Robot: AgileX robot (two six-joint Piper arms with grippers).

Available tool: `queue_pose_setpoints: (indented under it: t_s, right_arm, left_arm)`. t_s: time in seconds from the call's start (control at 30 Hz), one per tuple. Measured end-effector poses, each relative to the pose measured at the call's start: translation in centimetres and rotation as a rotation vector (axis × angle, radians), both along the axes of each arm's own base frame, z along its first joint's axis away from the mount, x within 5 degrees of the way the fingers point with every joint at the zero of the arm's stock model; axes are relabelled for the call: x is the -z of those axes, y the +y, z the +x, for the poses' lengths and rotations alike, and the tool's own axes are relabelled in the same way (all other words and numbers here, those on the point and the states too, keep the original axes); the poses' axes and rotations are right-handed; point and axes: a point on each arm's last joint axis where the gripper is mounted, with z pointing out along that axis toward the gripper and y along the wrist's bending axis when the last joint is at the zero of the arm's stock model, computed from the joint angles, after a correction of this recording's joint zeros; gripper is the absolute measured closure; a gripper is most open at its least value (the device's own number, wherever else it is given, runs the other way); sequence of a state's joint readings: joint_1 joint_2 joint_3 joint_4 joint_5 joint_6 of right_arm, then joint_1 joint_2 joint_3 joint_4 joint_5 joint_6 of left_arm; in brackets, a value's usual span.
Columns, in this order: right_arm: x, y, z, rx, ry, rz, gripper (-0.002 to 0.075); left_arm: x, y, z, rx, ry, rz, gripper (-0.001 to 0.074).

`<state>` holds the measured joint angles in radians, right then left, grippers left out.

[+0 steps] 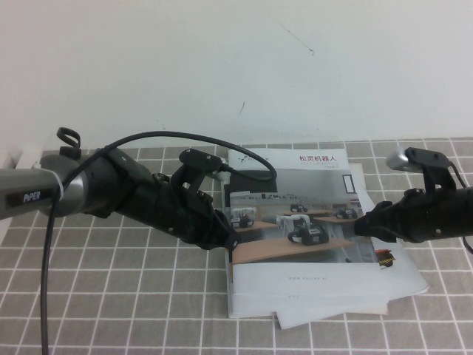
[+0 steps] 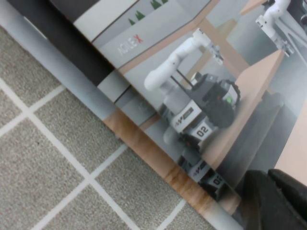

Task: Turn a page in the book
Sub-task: Open the closed book

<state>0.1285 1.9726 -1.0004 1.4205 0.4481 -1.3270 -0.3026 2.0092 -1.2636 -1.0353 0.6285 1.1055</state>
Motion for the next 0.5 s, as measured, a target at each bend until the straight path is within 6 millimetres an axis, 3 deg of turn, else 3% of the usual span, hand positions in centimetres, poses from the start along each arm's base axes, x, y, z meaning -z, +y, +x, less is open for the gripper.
queue_pose_setpoints:
  t_s: [0.5]
  right_arm:
    - [0.78, 0.31, 0.16, 0.024, 0.036, 0.067, 0.0432]
  left_arm:
    - [0.00, 0.02, 0.05, -0.004, -0.004, 0.002, 0.0738]
